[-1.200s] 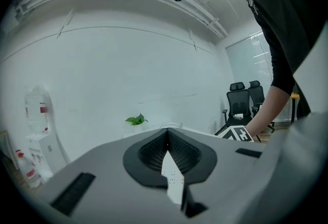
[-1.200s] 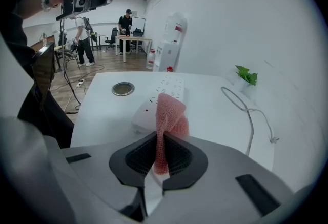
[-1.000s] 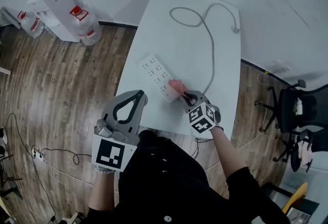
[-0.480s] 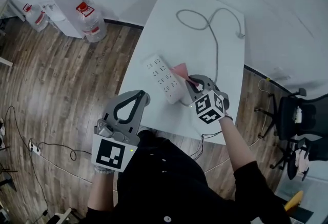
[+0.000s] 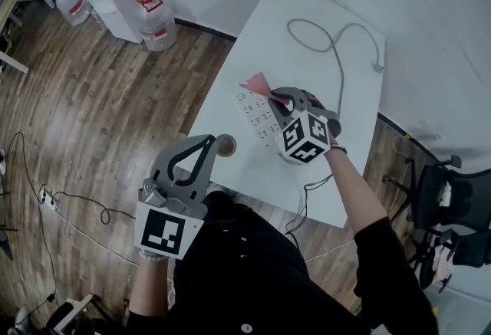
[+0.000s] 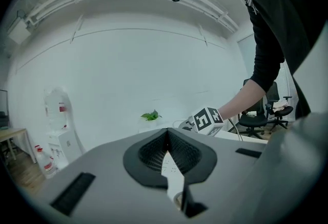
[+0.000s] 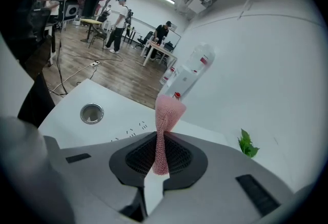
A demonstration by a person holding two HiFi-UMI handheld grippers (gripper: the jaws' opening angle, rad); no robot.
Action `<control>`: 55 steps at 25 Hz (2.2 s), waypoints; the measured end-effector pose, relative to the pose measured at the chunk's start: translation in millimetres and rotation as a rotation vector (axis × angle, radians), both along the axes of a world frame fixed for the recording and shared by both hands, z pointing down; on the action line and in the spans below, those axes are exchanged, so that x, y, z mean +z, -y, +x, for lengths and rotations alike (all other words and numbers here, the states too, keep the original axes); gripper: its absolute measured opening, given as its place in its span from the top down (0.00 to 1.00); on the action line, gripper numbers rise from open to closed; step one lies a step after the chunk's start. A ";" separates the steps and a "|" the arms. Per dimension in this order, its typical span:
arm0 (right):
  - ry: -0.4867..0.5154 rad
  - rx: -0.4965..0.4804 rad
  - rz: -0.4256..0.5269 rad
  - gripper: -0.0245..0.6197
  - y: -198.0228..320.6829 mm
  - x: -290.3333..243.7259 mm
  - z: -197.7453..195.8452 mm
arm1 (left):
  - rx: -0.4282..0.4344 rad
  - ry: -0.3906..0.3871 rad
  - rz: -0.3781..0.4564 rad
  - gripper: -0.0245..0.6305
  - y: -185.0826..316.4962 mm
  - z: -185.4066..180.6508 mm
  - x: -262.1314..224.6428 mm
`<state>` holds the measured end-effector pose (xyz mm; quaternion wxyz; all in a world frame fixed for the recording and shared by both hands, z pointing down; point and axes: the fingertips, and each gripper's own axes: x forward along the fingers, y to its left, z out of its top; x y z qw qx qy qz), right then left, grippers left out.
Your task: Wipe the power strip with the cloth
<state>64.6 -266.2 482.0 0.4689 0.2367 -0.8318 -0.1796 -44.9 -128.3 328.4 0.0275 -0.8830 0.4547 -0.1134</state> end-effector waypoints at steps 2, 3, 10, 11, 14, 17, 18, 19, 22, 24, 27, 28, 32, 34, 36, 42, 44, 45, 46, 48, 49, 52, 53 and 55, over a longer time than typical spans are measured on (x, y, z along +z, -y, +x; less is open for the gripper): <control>-0.019 -0.038 -0.001 0.89 4.8 7.4 -14.3 | -0.023 0.004 -0.006 0.94 -2.6 -6.8 2.4; -0.027 -0.053 -0.004 0.89 7.1 11.8 -20.6 | -0.032 0.005 -0.007 0.94 -3.7 -9.6 3.3; -0.089 -0.123 -0.033 0.89 24.5 45.0 -57.5 | -0.089 0.010 -0.025 0.94 -8.0 -32.5 9.3; -0.097 -0.125 -0.038 0.89 27.1 49.5 -60.6 | -0.094 0.010 -0.024 0.94 -8.3 -34.9 9.8; -0.124 -0.136 -0.051 0.89 31.4 62.3 -69.3 | -0.106 0.014 -0.013 0.94 -10.7 -42.9 9.9; -0.153 -0.155 -0.065 0.89 31.0 72.3 -75.9 | -0.122 0.018 -0.023 0.94 -14.2 -49.8 11.9; -0.162 -0.162 -0.072 0.89 30.0 75.3 -76.8 | -0.128 0.016 -0.028 0.94 -14.8 -51.3 12.7; -0.170 -0.169 -0.080 0.89 28.8 78.3 -77.6 | -0.134 0.014 -0.033 0.94 -15.4 -52.6 13.5; -0.194 -0.189 -0.095 0.89 25.5 86.0 -79.1 | -0.144 0.014 -0.047 0.94 -15.9 -55.7 16.1; -0.201 -0.197 -0.104 0.89 24.3 89.7 -79.0 | -0.141 0.023 -0.033 0.94 -13.9 -56.3 14.9; -0.200 -0.203 -0.120 0.89 20.1 93.6 -76.3 | -0.146 0.023 -0.038 0.94 -13.2 -55.8 15.5; -0.199 -0.201 -0.123 0.89 18.9 94.3 -75.1 | -0.148 0.021 -0.042 0.94 -13.1 -55.2 16.1; -0.193 -0.187 -0.132 0.89 12.5 94.8 -71.6 | -0.132 0.022 -0.033 0.94 -13.3 -52.8 13.6; -0.186 -0.184 -0.137 0.89 8.2 94.5 -70.5 | -0.122 0.024 -0.024 0.94 -12.7 -51.3 12.0; -0.177 -0.181 -0.142 0.89 3.6 94.4 -68.6 | -0.115 0.021 -0.028 0.94 -11.6 -49.1 12.7; -0.162 -0.187 -0.161 0.89 -19.9 93.6 -57.3 | -0.072 0.017 -0.016 0.94 -7.8 -36.8 9.4; -0.154 -0.180 -0.170 0.89 -28.4 94.0 -51.0 | -0.061 0.014 -0.022 0.94 -7.3 -31.7 10.1; -0.148 -0.175 -0.174 0.89 -32.0 94.0 -47.8 | -0.055 0.012 -0.022 0.94 -6.9 -29.3 10.3; -0.142 -0.169 -0.177 0.89 -35.3 93.9 -44.8 | -0.048 0.011 -0.019 0.94 -6.1 -26.8 9.9; -0.134 -0.158 -0.182 0.89 -42.5 93.1 -39.3 | -0.032 0.011 -0.009 0.94 -4.4 -22.2 8.2; -0.131 -0.155 -0.184 0.89 -46.7 92.7 -36.5 | -0.025 0.010 -0.008 0.94 -3.8 -19.8 7.7; -0.125 -0.145 -0.197 0.89 -60.8 93.0 -27.0 | -0.005 0.004 -0.012 0.94 -1.5 -11.4 7.2; -0.124 -0.143 -0.201 0.89 -65.9 93.2 -23.7 | 0.003 0.004 -0.010 0.94 -0.6 -8.3 6.6; -0.123 -0.141 -0.209 0.89 -76.8 92.8 -17.4 | 0.019 0.002 -0.005 0.94 0.6 -2.5 4.6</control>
